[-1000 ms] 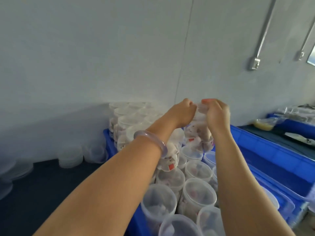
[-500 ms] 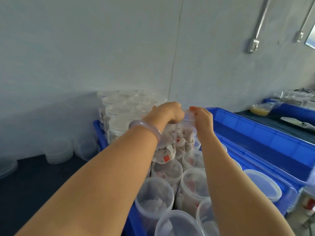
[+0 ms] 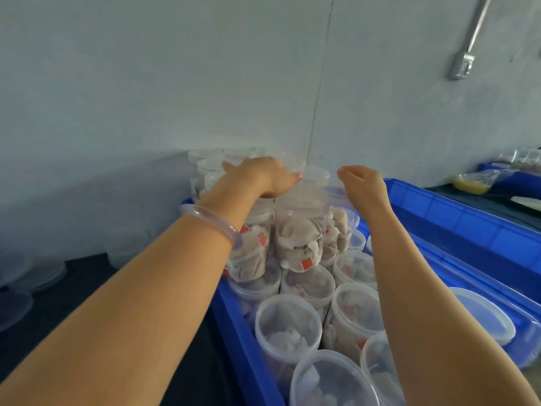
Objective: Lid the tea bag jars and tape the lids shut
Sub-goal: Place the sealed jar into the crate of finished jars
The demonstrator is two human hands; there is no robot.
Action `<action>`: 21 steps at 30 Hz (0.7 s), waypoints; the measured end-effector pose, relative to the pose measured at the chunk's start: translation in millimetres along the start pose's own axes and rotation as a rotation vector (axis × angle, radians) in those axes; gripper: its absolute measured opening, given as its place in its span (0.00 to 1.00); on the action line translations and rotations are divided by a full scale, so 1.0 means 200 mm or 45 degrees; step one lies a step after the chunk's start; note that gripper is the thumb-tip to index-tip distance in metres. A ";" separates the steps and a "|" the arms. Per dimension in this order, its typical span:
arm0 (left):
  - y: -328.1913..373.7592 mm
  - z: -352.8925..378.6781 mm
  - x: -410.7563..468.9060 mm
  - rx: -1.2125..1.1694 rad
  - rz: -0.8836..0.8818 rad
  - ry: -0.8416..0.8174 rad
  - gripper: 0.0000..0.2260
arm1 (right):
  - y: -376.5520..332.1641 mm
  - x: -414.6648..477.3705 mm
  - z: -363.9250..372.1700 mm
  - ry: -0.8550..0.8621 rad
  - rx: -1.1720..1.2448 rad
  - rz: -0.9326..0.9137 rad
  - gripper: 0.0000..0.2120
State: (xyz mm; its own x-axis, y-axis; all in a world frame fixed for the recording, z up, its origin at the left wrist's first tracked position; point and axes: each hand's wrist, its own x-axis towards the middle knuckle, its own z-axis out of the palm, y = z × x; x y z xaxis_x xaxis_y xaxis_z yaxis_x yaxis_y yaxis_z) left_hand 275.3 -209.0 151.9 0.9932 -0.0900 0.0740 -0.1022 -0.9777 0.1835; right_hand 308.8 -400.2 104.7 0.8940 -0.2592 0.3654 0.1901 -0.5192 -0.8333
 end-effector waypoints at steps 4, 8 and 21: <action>0.00 0.09 -0.02 0.020 0.003 -0.061 0.31 | -0.08 -0.03 0.03 -0.196 -0.225 -0.124 0.16; 0.04 0.11 -0.01 0.058 -0.013 -0.063 0.32 | -0.08 -0.04 0.03 -0.296 -0.406 -0.153 0.21; 0.06 0.09 -0.01 0.046 0.021 -0.035 0.33 | -0.19 -0.05 0.03 -0.438 -0.833 -0.192 0.25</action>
State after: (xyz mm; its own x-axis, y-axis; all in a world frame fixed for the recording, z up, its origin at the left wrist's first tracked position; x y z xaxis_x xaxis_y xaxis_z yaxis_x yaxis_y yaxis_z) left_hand 273.2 -223.5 136.6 0.9926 -0.1108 0.0492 -0.1169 -0.9823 0.1465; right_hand 295.1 -373.9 129.8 0.9741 0.0663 0.2163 0.1367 -0.9343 -0.3292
